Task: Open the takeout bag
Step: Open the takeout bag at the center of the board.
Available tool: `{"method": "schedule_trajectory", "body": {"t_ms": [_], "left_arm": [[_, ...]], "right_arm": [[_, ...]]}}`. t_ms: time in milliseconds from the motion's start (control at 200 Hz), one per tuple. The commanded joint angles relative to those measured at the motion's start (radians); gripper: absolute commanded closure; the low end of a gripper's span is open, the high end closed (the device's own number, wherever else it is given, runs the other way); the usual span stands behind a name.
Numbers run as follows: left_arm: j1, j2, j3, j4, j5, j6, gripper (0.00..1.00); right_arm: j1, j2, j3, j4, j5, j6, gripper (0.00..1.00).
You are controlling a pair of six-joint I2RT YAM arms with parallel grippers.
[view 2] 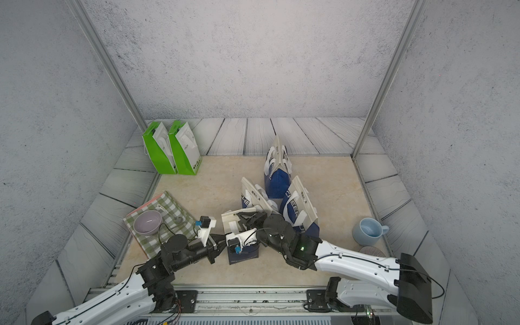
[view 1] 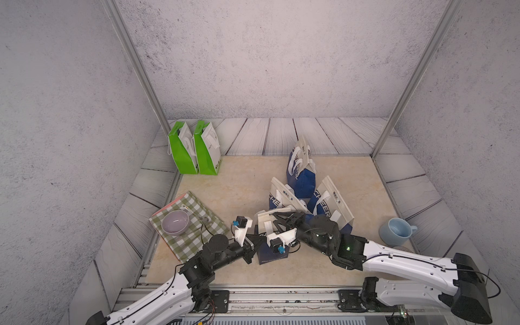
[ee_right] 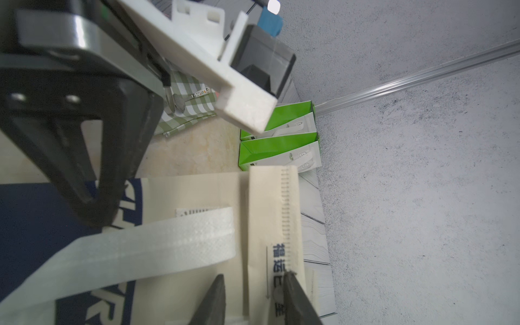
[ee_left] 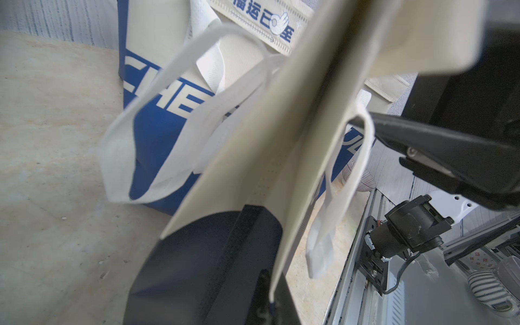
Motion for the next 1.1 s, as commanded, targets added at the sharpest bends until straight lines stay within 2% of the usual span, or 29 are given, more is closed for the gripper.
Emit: {"method": "schedule_trajectory", "body": {"t_ms": [0, 270, 530, 741, 871, 1096], "left_arm": [[-0.004, 0.005, 0.017, -0.012, 0.001, 0.006, 1.00], [-0.004, 0.013, 0.020, -0.008, 0.001, 0.006, 1.00], [-0.004, 0.016, 0.020, -0.008, 0.006, 0.008, 1.00], [-0.004, 0.012, 0.019, -0.009, 0.007, 0.009, 1.00], [-0.004, 0.010, 0.019, -0.011, 0.004, 0.011, 1.00], [-0.004, 0.009, 0.017, -0.015, 0.004, 0.009, 1.00]], "right_arm": [[0.003, 0.017, 0.020, 0.068, 0.071, -0.028, 0.66], [0.002, 0.043, 0.019, 0.112, 0.108, -0.048, 0.69], [0.004, 0.056, 0.047, 0.105, 0.137, -0.032, 0.83], [0.004, 0.052, 0.100, 0.046, 0.128, 0.067, 0.91], [0.003, 0.055, 0.166, -0.045, 0.122, 0.145, 1.00], [0.001, 0.063, 0.244, -0.168, 0.113, 0.213, 1.00]]}}
